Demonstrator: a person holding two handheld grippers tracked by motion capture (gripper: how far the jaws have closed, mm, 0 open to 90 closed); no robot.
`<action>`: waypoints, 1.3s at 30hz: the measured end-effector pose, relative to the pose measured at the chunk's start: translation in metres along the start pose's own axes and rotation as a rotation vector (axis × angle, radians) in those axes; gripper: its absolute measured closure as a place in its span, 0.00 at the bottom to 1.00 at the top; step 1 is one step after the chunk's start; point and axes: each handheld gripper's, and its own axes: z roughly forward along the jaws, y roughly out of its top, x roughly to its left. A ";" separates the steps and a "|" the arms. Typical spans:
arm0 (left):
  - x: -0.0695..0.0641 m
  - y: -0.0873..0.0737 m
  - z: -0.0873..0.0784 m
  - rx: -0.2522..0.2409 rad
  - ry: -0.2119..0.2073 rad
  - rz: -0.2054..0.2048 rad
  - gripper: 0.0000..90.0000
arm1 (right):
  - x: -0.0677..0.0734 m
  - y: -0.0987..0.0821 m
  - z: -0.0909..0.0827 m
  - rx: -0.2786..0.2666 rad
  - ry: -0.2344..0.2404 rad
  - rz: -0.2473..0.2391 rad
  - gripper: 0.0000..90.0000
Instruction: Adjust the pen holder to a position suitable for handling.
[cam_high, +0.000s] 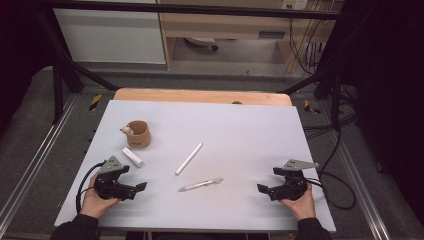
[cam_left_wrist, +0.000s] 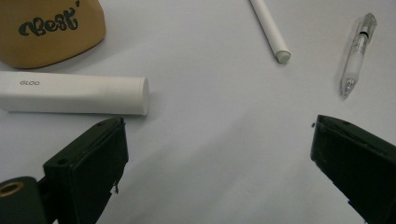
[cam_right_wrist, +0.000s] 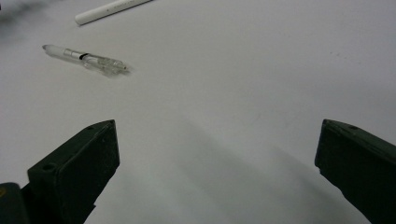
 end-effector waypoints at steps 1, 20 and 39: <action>0.000 0.000 0.000 0.000 0.000 0.000 0.04 | 0.000 0.000 0.000 0.000 0.000 0.000 0.01; -0.005 0.010 -0.002 0.010 0.009 0.026 0.04 | 0.000 0.000 0.000 0.005 -0.001 -0.003 0.01; -0.006 0.032 -0.005 0.018 0.013 0.045 0.04 | 0.000 0.000 0.001 0.016 -0.010 -0.005 0.01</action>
